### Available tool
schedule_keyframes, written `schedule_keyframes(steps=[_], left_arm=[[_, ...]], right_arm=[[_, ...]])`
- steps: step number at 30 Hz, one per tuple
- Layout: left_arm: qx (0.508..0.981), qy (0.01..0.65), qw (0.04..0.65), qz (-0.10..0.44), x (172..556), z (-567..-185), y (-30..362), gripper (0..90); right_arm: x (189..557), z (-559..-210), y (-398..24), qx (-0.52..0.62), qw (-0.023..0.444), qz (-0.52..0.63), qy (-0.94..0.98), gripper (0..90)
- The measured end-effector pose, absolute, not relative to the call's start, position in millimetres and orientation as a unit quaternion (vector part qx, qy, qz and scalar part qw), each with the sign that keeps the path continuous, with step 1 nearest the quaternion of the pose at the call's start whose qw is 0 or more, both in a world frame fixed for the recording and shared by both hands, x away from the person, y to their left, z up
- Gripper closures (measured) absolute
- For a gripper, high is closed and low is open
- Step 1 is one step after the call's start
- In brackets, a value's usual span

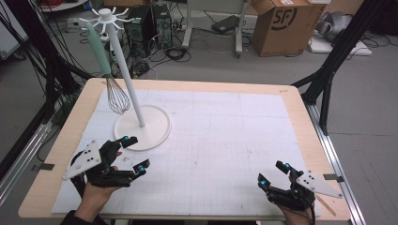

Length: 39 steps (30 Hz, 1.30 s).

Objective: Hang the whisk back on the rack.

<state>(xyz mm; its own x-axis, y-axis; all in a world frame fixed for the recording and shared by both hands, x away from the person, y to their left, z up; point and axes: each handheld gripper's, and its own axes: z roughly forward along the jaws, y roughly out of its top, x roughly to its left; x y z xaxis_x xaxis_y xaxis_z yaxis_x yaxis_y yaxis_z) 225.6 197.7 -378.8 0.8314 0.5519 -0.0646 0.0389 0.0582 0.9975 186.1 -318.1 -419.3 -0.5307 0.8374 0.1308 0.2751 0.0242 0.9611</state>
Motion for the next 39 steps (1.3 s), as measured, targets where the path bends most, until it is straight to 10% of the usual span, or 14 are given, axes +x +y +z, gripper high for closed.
schedule_keyframes(steps=[39], left_arm=[[0.645, 0.262, 0.677, 0.239, 209, -429, 195, 19.2]], right_arm=[[175, -419, -311, 0.37, 0.311, 0.573, 0.662, 15.3]])
